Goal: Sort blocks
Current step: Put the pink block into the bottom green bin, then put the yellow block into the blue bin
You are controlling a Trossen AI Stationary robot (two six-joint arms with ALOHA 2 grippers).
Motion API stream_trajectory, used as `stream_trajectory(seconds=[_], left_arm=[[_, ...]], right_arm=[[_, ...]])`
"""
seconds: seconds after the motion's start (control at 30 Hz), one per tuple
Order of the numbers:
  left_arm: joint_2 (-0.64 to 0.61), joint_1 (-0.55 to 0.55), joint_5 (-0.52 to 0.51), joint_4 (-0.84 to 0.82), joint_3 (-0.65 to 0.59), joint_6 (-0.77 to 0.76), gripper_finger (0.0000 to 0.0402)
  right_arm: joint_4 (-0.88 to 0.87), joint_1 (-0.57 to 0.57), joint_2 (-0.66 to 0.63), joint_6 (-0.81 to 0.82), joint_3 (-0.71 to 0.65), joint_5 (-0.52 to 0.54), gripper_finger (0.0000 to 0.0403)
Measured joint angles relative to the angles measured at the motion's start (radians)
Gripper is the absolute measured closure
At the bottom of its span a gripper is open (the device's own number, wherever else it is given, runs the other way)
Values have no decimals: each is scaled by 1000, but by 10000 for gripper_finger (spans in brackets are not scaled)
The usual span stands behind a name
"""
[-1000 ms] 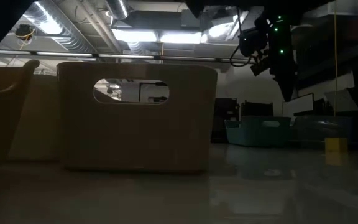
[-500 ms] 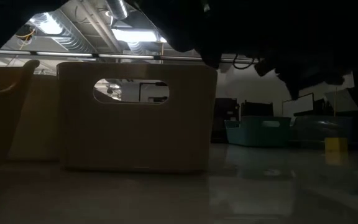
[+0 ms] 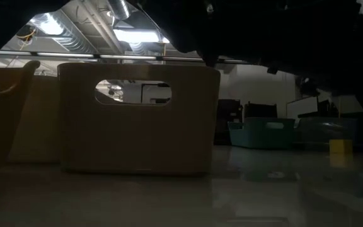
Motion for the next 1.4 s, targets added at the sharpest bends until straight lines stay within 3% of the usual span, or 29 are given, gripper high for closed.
stream_trajectory(seconds=[0.1, 0.27, 0.53, 0.77, 0.97, 1.1, 1.2, 1.4], left_arm=[[-10, 0, 1, 4, 0, 7, 226], [-64, 0, 3, -43, 1, 56, 222], [-136, -10, 7, -157, 1, 165, 222], [-173, -14, 7, -209, 1, 232, 221], [-259, 1, -11, -401, 1, 224, 221], [-335, 29, -17, -597, 1, 167, 221], [-382, 57, -20, -711, 1, 120, 221], [-436, 109, -21, -857, 1, 107, 221]], right_arm=[[0, 0, -108, 71, 0, -67, 208], [-1, 0, -254, 221, 0, -65, 208], [2, 0, -415, 317, -6, -62, 208], [13, 0, -511, 352, -224, -64, 208], [132, -1, -549, 351, -484, -64, 208], [101, -1, -531, 365, -488, 25, 213], [135, -1, -521, 376, -486, 32, 219], [261, 0, -519, 412, -478, -46, 232]])
